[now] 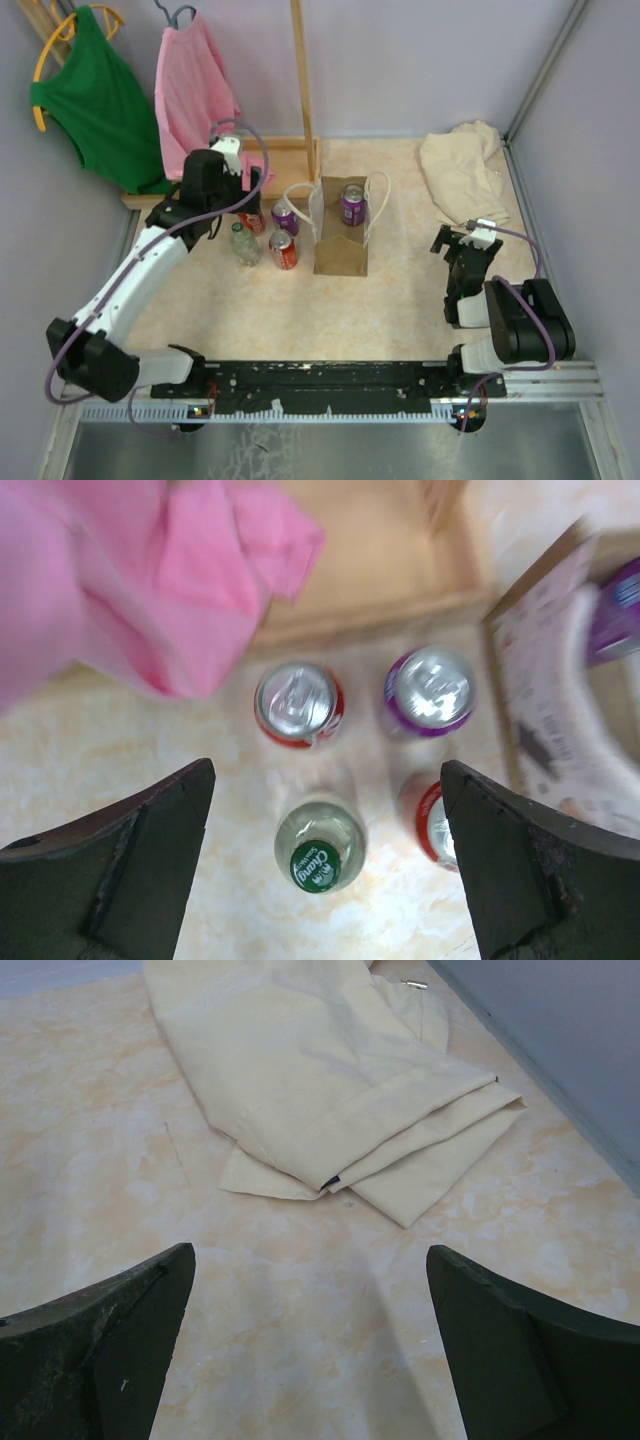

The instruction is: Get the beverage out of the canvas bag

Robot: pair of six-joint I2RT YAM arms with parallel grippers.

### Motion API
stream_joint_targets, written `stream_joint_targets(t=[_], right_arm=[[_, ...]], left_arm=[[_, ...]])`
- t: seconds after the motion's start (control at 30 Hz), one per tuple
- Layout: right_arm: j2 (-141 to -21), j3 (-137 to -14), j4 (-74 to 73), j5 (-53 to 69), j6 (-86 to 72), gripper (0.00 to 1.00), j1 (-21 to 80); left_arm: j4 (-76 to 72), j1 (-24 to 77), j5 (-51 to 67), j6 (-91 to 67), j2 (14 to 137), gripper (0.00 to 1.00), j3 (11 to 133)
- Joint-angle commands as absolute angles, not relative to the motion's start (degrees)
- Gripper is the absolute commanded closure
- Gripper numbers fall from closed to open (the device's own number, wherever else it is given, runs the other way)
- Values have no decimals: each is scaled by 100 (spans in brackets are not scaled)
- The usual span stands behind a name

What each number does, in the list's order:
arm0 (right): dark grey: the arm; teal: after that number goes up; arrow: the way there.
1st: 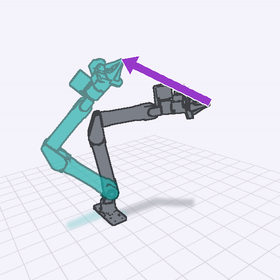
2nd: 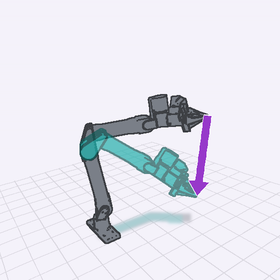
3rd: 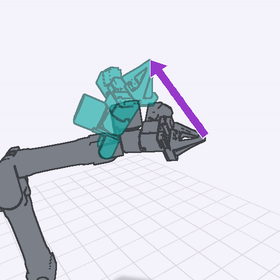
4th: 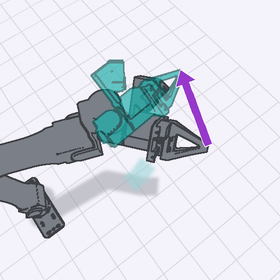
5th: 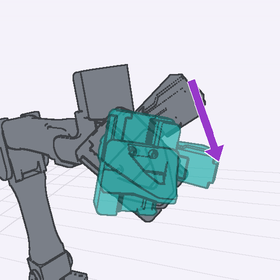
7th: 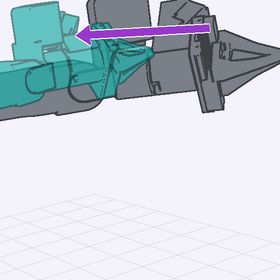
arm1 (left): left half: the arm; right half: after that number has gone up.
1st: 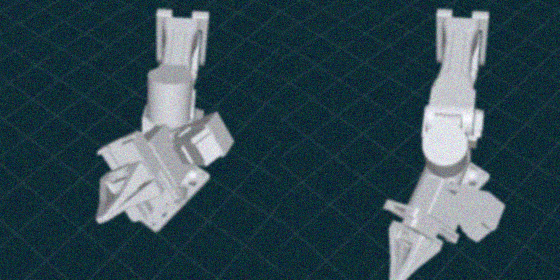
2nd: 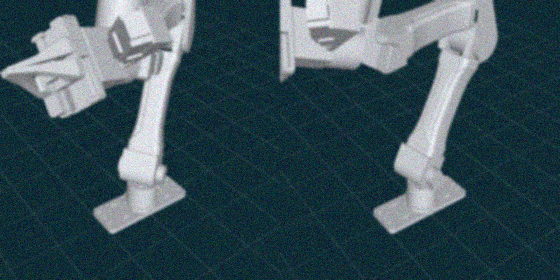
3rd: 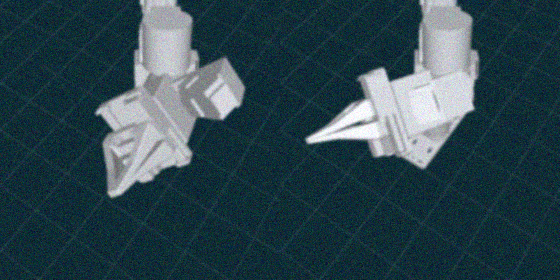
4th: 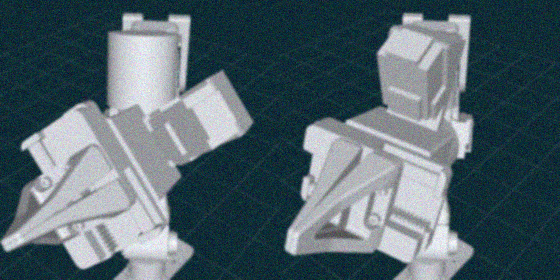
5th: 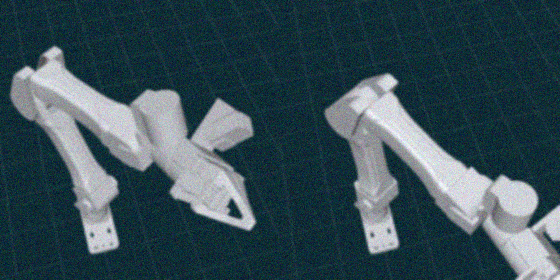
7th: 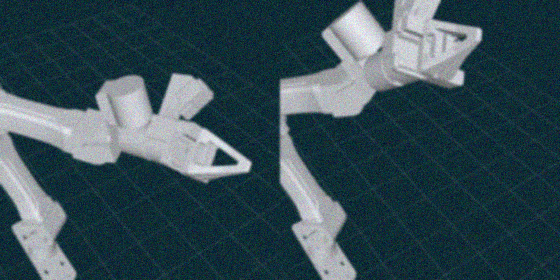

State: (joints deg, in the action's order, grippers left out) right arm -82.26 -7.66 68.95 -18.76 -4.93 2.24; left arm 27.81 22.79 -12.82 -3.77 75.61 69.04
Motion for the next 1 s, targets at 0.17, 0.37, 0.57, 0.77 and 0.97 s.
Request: stream_joint_targets(t=[0.17, 0.37, 0.57, 0.77, 0.97], right_arm=[[-8262, -938, 7132, -1969, -423, 1, 259], [-8262, -933, 7141, -1967, -426, 1, 272], [-8259, -937, 7132, -1968, -427, 1, 269], [-8257, -937, 7132, -1963, -427, 1, 266], [-8261, -938, 7136, -1969, -423, 1, 270]], left_arm=[[1690, 2339, 492, 371, 6907, 0, 7556], [1540, 2962, 1218, 977, 7735, 0, 8119], [1840, 3580, 1340, 1554, 8952, 1, 9071], [2538, 3601, 1761, 1399, 10139, 44, 10342], [3386, 3647, 1838, 1306, 11143, 37, 11490]])
